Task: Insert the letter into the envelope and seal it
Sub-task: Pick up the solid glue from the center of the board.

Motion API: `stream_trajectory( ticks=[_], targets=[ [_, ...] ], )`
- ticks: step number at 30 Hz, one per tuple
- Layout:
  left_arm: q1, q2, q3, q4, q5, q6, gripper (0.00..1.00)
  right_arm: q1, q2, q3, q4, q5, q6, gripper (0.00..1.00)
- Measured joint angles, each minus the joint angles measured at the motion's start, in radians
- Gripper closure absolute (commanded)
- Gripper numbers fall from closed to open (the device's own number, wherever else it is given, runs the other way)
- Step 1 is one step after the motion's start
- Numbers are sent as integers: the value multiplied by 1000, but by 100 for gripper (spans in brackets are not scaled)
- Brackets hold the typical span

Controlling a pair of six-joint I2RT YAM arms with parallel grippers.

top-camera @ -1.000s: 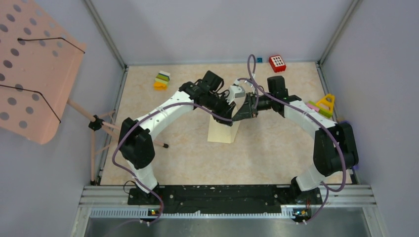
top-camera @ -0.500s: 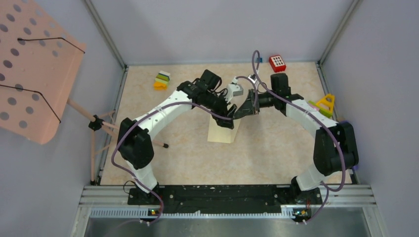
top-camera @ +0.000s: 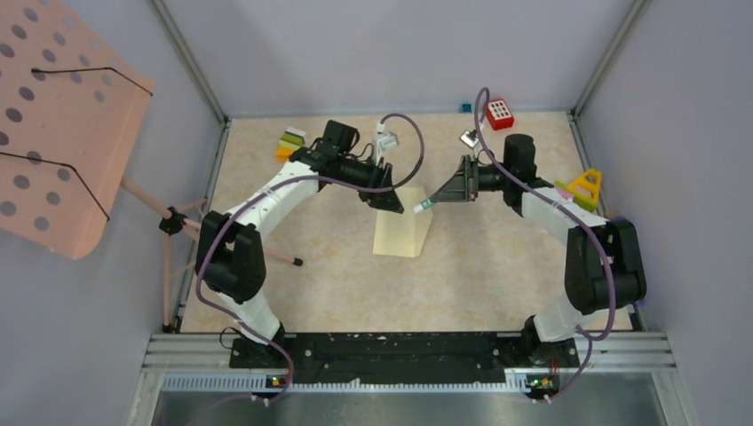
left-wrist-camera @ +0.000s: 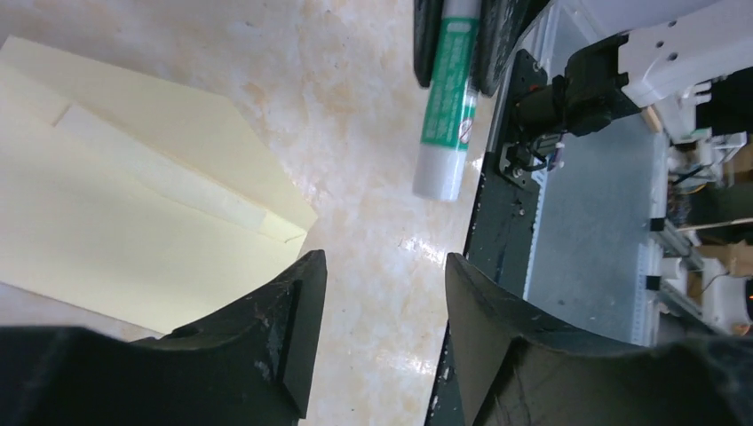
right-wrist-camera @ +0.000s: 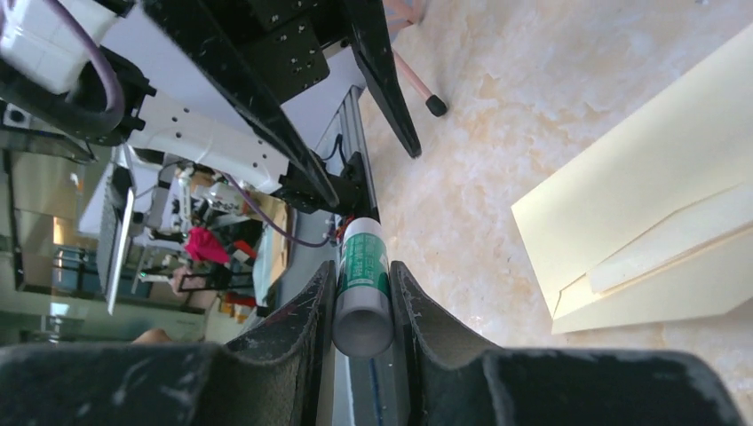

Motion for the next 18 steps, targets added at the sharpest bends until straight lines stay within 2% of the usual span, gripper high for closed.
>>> stream_trajectory(
  ticks=[4,10,16,18],
  targets=[
    [59,-41,-122,180,35,-172,35,-29,0,-85,208,4,156,100],
    [65,-40,-128,369,33,-380,33,-48,0,-146,452,50,326,100],
    [59,-22,-211,793,47,-727,33,-110,0,-219,636,111,461,100],
    [56,-4,-251,883,50,-800,32,-124,0,-236,689,121,506,100]
  ],
)
